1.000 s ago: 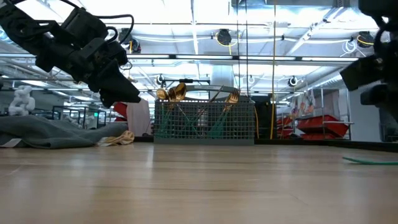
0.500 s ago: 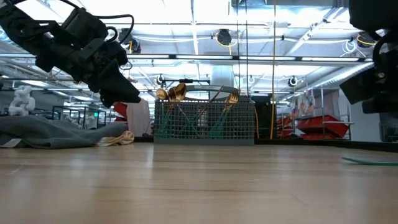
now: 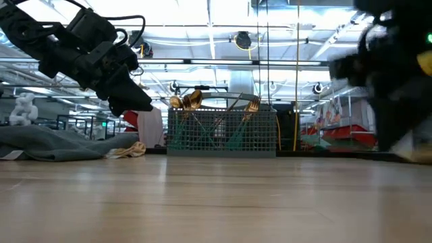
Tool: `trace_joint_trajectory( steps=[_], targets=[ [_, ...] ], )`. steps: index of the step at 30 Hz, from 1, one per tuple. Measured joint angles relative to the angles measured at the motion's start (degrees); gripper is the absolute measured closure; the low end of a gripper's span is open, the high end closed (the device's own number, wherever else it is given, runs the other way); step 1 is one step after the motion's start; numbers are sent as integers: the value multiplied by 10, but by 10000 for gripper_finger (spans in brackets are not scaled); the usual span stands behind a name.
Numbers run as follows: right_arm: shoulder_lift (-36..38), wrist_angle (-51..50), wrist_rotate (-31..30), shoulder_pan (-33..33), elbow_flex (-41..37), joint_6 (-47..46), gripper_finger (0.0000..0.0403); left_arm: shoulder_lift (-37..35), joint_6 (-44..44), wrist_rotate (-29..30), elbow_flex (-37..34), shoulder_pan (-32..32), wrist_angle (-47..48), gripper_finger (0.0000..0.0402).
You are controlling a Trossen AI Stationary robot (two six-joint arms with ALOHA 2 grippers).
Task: Sort silverware
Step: Put the green fork into the silverware basket
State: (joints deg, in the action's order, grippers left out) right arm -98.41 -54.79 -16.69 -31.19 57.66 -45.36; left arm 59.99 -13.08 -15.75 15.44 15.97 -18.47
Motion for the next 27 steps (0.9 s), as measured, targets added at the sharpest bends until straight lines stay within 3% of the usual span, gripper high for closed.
trace_joint_trajectory(
  steps=[4,8,13,21,27],
  targets=[
    [0,-57,-69,13,50,29,403,0,0,0,0,0,-2,262],
    [3,-149,-212,54,94,30,403,0,0,0,0,0,-1,262],
    [3,-225,-332,134,140,68,403,0,0,3,0,0,-1,262],
    [3,-226,-498,291,212,333,403,0,0,3,0,0,0,262],
    [4,-208,-629,374,254,543,403,0,0,4,0,0,2,262]
  ],
)
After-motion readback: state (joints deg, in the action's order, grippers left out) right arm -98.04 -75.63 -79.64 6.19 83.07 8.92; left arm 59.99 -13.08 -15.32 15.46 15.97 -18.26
